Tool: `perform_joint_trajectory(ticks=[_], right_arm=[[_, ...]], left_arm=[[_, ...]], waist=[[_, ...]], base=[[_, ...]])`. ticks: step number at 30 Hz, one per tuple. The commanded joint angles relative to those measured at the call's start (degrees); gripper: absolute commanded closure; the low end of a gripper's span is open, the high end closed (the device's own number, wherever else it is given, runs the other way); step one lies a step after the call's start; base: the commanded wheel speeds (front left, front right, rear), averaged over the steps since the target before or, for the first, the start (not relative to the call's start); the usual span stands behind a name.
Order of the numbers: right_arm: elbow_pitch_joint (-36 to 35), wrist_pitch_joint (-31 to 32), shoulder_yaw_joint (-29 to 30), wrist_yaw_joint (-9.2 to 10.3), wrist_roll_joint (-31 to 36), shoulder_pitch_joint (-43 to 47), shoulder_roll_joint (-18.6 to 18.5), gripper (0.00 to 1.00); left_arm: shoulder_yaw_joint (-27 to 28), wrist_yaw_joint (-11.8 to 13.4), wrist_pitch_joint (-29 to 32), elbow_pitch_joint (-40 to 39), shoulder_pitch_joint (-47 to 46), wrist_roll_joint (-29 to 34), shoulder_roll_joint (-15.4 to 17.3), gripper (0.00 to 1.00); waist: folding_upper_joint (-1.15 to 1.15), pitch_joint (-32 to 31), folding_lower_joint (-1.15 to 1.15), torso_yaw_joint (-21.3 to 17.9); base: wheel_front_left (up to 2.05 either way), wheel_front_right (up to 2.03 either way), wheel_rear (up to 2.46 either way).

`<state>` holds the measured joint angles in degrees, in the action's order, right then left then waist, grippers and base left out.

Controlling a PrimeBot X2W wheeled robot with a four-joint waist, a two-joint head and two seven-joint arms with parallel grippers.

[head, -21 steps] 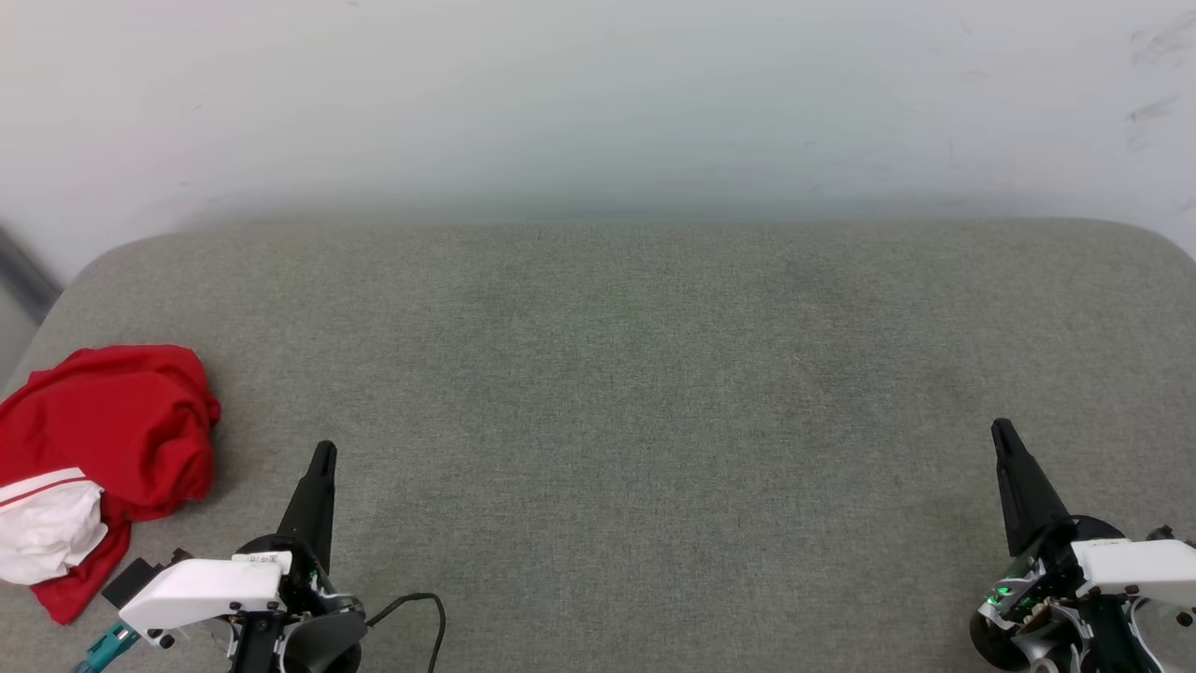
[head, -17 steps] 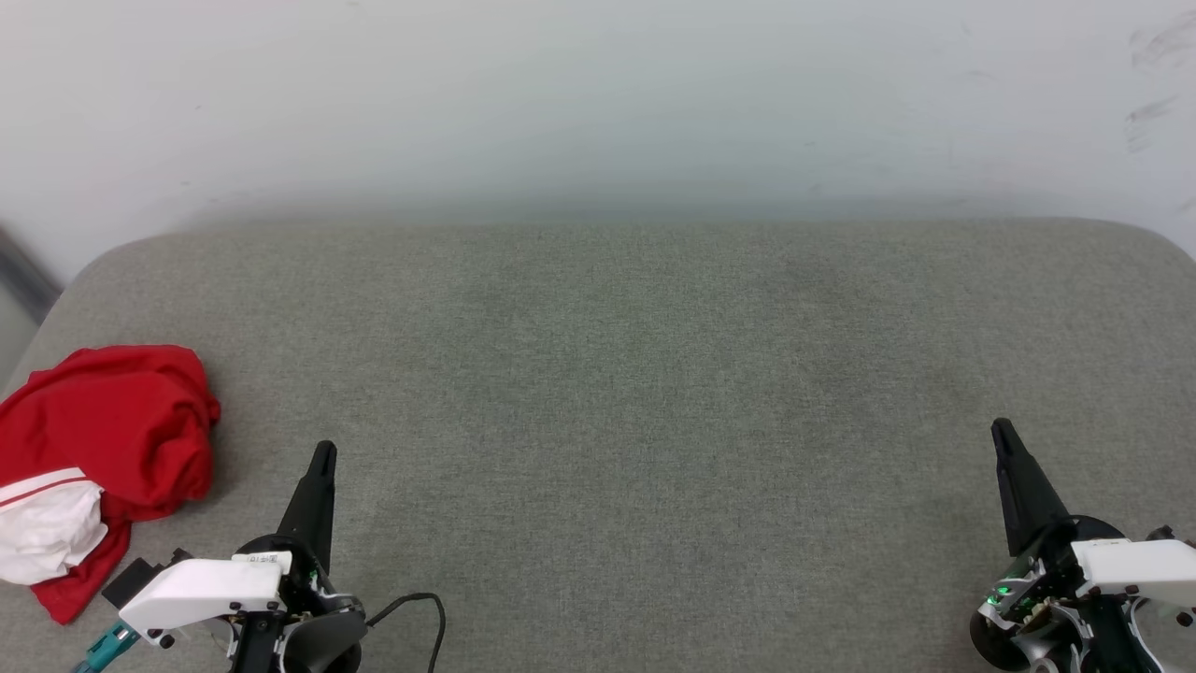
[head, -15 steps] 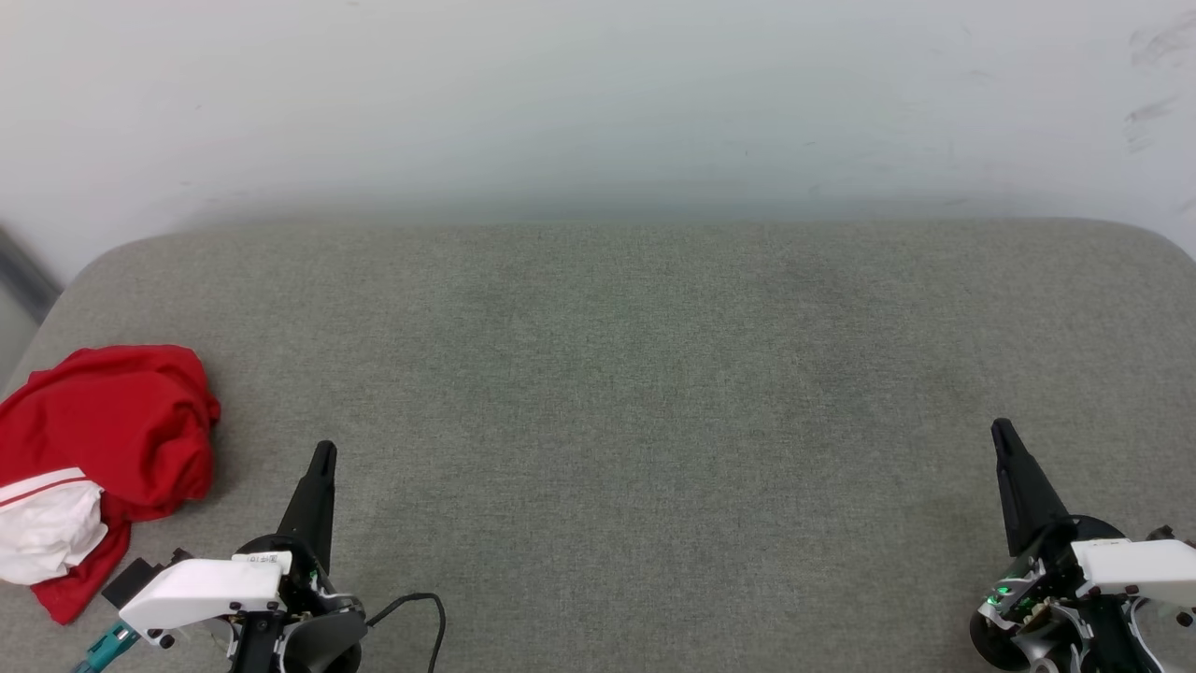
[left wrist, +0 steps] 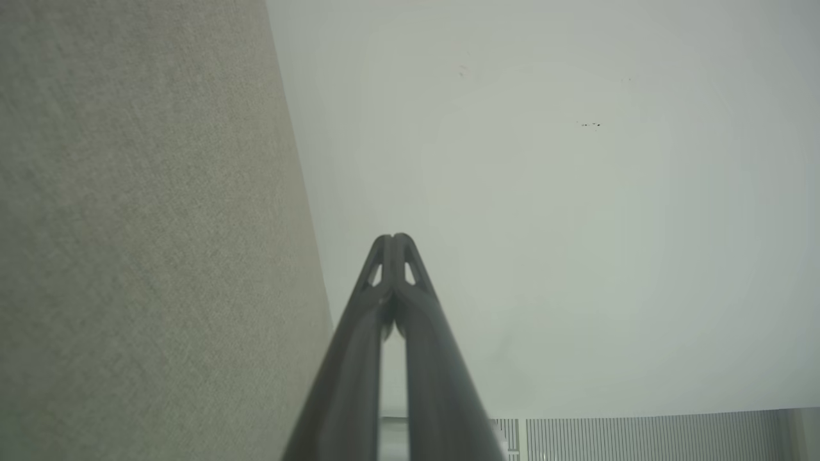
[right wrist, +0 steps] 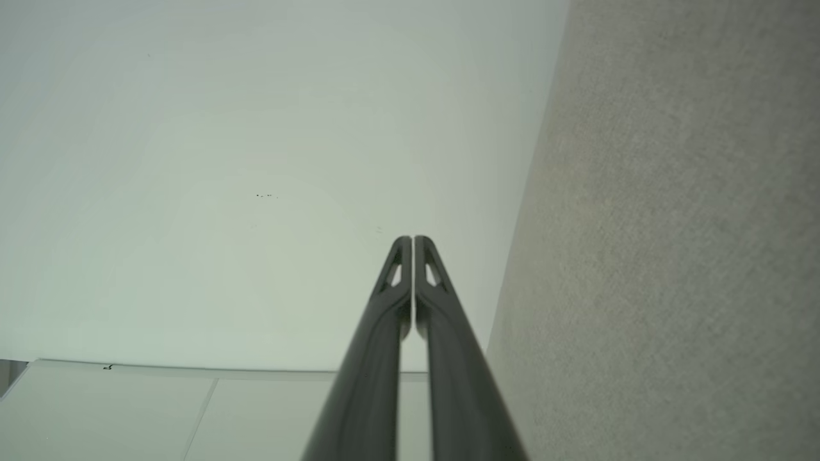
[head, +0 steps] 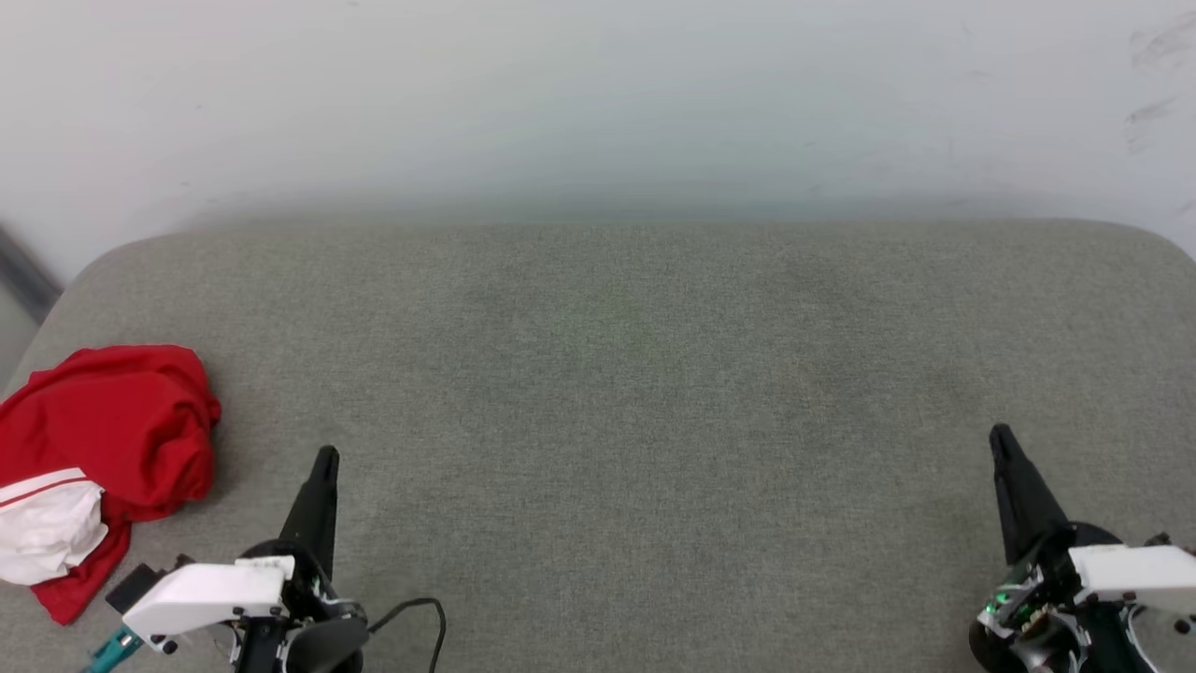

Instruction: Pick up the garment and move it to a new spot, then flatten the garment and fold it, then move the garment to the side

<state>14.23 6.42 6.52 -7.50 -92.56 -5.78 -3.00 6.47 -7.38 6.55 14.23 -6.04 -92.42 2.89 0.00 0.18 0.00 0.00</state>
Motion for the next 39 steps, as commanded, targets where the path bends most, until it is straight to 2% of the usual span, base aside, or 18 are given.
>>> perform_joint_trajectory(ticks=[1, 12, 20, 29, 39], right_arm=[[0.16, -0.05, -0.02, 0.01, 0.03, 0.17, 0.01, 0.0], [-2.0, -3.21, -1.73, 0.01, 2.07, 1.4, -0.2, 0.0], [-3.7, -5.1, -3.03, 0.01, 6.62, 1.75, -1.13, 0.0], [-5.93, -7.25, -3.58, 0.01, 17.4, 2.26, -1.12, 0.0], [-6.8, -9.4, -4.18, 0.01, 33.28, 2.76, -1.05, 0.0]], left_arm=[[-0.08, 0.01, -0.04, 0.21, 0.08, 0.01, -0.02, 0.0], [-3.53, 0.02, -3.31, -1.48, -0.02, 1.7, -0.05, 0.0], [-5.21, 0.0, -5.12, -3.29, -0.04, 6.31, -0.04, 0.0], [-7.39, -0.02, -7.3, -4.09, -0.03, 15.91, -0.03, 0.0], [-9.84, -0.04, -9.46, -3.58, -0.55, 30.03, 0.44, 0.0]], waist=[[0.0, 0.0, 0.0, 0.0], [0.0, 0.05, 0.0, 0.05], [0.0, 0.03, 0.0, 0.08], [0.0, -0.05, 0.0, 0.09], [0.0, -0.17, 0.0, 0.06]], base=[[0.0, 0.0, 0.0], [0.0, 0.0, 0.0], [0.0, 0.0, 0.0], [0.0, 0.0, 0.0], [0.0, 0.0, 0.0]])
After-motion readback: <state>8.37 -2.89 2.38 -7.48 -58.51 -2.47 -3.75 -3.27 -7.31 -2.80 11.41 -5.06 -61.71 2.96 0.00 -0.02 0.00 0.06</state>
